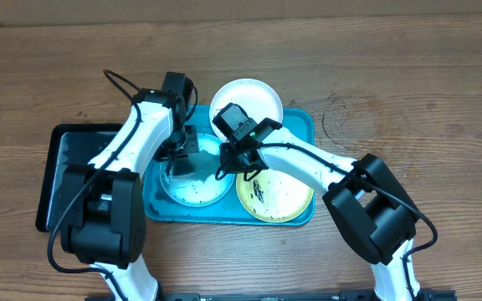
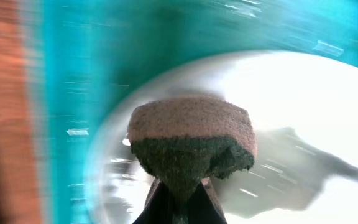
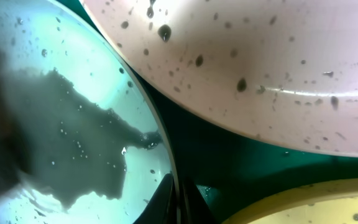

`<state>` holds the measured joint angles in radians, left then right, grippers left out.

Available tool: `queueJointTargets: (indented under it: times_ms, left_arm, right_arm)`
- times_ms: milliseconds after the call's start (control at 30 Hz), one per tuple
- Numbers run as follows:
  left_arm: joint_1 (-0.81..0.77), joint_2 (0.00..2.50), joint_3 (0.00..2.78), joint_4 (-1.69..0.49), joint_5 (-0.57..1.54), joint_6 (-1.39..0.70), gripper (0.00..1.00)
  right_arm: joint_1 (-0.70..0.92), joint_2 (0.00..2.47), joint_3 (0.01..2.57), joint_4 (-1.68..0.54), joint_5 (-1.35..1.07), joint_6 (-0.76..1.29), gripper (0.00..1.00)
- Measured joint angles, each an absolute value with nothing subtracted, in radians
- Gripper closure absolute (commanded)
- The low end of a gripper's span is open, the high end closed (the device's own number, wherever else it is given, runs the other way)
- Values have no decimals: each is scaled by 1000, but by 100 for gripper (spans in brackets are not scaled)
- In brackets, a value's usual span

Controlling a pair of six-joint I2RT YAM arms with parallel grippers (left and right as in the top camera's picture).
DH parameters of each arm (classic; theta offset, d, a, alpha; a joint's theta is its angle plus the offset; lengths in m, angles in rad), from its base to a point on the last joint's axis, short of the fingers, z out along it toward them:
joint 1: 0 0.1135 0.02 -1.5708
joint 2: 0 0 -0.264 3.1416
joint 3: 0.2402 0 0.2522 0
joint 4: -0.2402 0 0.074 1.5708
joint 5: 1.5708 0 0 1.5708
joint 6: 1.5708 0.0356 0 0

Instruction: Clean dirty plates on tray and stack at the side

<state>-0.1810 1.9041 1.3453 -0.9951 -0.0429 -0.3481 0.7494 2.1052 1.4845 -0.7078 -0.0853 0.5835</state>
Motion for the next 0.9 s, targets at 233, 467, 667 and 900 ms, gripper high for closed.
queueJointTargets:
  times_ms: [233,467,667,900]
  left_arm:
    - [-182,1929,1345,-952,123,-299,96]
    - [-179,2002,1355,-924,176,-287,96]
    - [-172,2003,1371,-1002,15,-345,96]
    - [-139,1998,1370,-1069,-268,-450,96]
  right_arm:
    - [749,2105,1485,-708,-84,583,96]
    - [749,2105,1485,-711,-80,583,96]
    - [749,2105,1485,-712,-79,583,96]
    - [753,2105,1485,-700,-91,584,96]
